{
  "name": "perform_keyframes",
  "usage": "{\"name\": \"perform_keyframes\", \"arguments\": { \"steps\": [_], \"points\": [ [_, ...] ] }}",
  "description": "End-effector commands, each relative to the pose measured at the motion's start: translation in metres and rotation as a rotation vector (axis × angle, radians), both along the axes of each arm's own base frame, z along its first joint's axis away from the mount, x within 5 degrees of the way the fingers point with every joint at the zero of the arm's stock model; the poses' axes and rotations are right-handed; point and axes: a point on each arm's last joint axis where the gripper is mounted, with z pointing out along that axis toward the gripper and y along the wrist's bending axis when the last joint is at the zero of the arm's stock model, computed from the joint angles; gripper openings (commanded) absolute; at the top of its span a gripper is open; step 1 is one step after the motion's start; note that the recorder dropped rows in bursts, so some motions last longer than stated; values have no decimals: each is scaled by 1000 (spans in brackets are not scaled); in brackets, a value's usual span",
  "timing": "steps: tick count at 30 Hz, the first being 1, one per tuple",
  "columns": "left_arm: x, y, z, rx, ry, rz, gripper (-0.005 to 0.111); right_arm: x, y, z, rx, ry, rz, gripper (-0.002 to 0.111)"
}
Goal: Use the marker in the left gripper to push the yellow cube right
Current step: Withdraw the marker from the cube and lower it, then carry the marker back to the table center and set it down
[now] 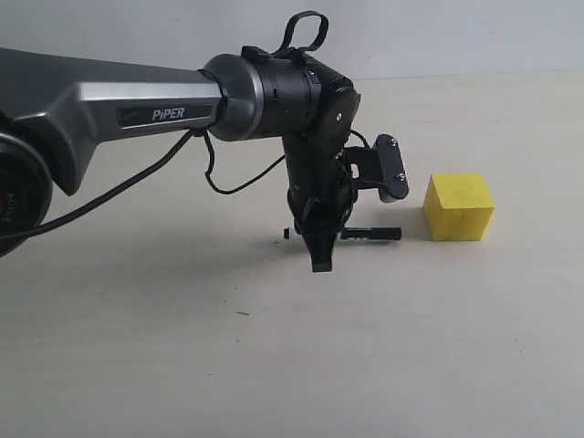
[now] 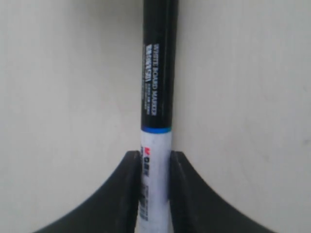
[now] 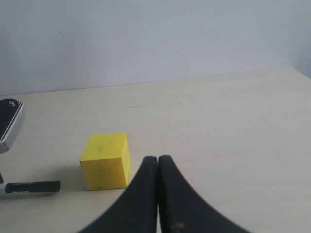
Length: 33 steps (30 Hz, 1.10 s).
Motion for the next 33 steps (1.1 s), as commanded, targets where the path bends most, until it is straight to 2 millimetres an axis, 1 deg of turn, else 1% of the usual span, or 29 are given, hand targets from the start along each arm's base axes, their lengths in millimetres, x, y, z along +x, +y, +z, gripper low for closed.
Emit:
{"name": "perform_keyframes", "arguments": {
  "steps": [1,4,5,6,8,10,12,13,15,17,19,20,22,25,29,31,33],
  "points": [
    [-10,13,21,114,69,105,0,0,-1,-1,-9,-3,-7,0],
    [-13,23,47,137,53,294,0,0,-1,-1,-9,-3,-7,0],
    [-13,24,53,126,39,330,0,0,-1,-1,-9,-3,-7,0],
    [-14,26,64,101,20,376,0,0,-1,-1,-9,-3,-7,0],
    [-18,31,73,87,13,445,0,0,-1,-1,-9,-3,-7,0],
    [-27,42,80,101,14,455,0,0,-1,-1,-9,-3,-7,0],
    [-32,57,87,121,-12,498,0,0,-1,-1,-9,-3,-7,0],
    [-31,70,89,145,-55,568,0,0,-1,-1,-9,-3,-7,0],
    [-27,86,93,152,-95,673,0,0,-1,-1,-9,-3,-7,0],
    [-25,107,94,147,-98,823,0,0,-1,-1,-9,-3,-7,0],
    [-21,120,90,64,-75,967,0,0,-1,-1,-9,-3,-7,0],
    [-21,124,84,20,-47,1041,0,0,-1,-1,-9,-3,-7,0],
    [-24,124,70,-81,58,1201,0,0,-1,-1,-9,-3,-7,0],
    [-33,119,54,-106,169,1257,0,0,-1,-1,-9,-3,-7,0],
    [-40,115,41,-72,196,1285,0,0,-1,-1,-9,-3,-7,0],
    [-42,116,36,-75,202,1374,0,0,-1,-1,-9,-3,-7,0],
    [-38,113,31,-151,195,1436,0,0,-1,-1,-9,-3,-7,0]
  ]
}}
